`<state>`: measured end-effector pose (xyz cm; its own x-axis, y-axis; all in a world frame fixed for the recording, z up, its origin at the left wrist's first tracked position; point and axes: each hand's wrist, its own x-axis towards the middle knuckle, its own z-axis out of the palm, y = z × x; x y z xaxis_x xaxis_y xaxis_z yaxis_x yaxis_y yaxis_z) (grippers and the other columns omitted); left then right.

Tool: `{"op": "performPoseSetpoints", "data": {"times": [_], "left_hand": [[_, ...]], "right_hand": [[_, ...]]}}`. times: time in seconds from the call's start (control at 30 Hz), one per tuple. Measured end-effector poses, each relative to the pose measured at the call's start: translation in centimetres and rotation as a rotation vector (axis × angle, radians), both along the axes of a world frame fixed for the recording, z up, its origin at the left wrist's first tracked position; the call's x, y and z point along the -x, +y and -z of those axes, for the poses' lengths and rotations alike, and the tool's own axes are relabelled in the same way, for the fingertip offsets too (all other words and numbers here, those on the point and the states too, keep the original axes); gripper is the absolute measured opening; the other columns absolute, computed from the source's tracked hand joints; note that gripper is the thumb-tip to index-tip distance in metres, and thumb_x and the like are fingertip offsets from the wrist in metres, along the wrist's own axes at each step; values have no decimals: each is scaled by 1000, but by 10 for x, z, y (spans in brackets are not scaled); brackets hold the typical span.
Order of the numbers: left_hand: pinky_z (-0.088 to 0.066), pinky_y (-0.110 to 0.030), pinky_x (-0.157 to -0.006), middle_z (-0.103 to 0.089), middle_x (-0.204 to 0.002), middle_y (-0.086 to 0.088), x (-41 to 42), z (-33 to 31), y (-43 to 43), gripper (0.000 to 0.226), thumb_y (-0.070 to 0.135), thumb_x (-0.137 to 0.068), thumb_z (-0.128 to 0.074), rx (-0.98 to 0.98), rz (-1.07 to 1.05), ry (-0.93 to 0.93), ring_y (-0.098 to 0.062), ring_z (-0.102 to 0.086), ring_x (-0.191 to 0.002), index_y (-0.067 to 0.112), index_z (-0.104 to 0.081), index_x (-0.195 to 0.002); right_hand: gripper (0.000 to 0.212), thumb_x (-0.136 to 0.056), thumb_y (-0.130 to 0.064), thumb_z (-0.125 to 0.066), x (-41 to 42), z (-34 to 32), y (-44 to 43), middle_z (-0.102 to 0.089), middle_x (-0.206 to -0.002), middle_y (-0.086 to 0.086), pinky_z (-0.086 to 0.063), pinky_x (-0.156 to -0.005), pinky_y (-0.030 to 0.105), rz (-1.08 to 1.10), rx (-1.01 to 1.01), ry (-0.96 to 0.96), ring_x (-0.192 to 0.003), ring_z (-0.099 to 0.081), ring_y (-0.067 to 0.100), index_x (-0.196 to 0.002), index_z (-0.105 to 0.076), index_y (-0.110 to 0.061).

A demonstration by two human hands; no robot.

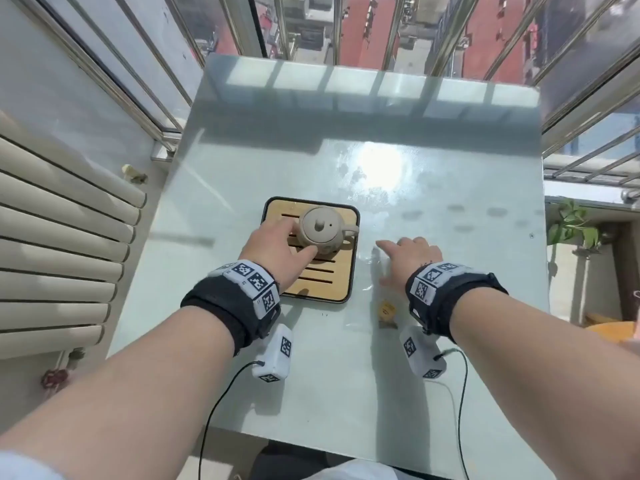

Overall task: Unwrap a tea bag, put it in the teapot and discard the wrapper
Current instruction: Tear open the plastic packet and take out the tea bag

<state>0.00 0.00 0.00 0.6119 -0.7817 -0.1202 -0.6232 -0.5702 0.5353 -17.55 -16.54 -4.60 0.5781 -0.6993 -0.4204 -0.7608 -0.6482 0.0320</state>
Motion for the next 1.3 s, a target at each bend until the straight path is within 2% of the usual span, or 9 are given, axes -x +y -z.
{"op": "performPoseSetpoints", "data": {"times": [0.13, 0.27, 0.47, 0.6, 0.73, 0.87, 0.93, 1.1, 1.3], "left_hand": [[-47, -37, -99, -54, -123, 4, 3, 5, 9, 38, 47, -83, -68, -30, -2, 54, -18, -58, -106, 30, -60, -115], [-47, -34, -96, -52, -121, 5, 3, 5, 6, 36, 49, -82, -68, -28, -7, 33, -17, -57, -101, 30, -61, -111], [-45, -25, -73, -64, -108, 8, 9, 2, 13, 38, 51, -83, -68, -46, 30, 142, -14, -64, -91, 31, -61, -114], [-51, -31, -86, -65, -109, 12, 20, 1, 16, 48, 59, -79, -70, -145, 182, 208, -10, -63, -98, 36, -58, -120], [-53, -28, -86, -62, -119, 13, 36, 4, 18, 54, 55, -82, -70, -181, 284, 275, -7, -61, -100, 41, -55, -132], [-55, -36, -85, -64, -107, 17, 45, 7, 22, 16, 48, -87, -67, -132, 312, 183, -6, -64, -90, 39, -67, -100], [-54, -41, -85, -63, -103, 11, 44, 6, 22, 12, 41, -89, -67, -89, 314, 174, -12, -63, -87, 30, -66, -85], [-46, -28, -59, -61, -75, 9, 38, 1, 26, 17, 34, -95, -61, -112, 268, 175, -10, -56, -60, 19, -66, -87], [-45, -23, -56, -62, -99, 9, 35, 4, 30, 14, 36, -91, -64, -96, 151, 101, -8, -62, -67, 23, -61, -90]], "right_hand": [[42, -88, -17, -47, 15, 12, 4, -65, -114, 1, -38, -87, 40, 48, -25, 71, -108, -50, 25, -125, -53, -35], [8, -90, -26, -55, 22, 4, 12, -67, -93, -2, -46, -70, 29, 120, -182, -92, -87, -62, 20, -90, -63, -25], [16, -84, -28, -60, 22, -17, 34, -54, -71, -1, -43, -60, 30, 145, -335, -337, -67, -54, 20, -76, -51, -19], [19, -80, -29, -68, 24, -25, 46, -53, -71, -2, -46, -62, 35, 60, -460, -395, -65, -51, 18, -74, -52, -20], [6, -81, -20, -64, 24, -32, 58, -58, -76, -6, -43, -60, 27, 50, -535, -502, -69, -57, 14, -81, -60, -25], [12, -75, -19, -61, 23, -32, 68, -57, -74, 2, -55, -73, 45, 104, -670, -633, -68, -58, 24, -70, -50, -21], [16, -73, -21, -64, 24, -33, 71, -61, -74, 4, -58, -78, 49, 142, -747, -678, -74, -69, 30, -73, -49, -19], [7, -84, -22, -72, 32, -33, 71, -70, -63, -3, -51, -67, 33, 283, -936, -820, -65, -66, 16, -82, -66, -19], [11, -89, -22, -71, 36, -35, 77, -75, -71, 1, -50, -62, 29, 346, -943, -840, -68, -67, 15, -80, -73, -14]]}}
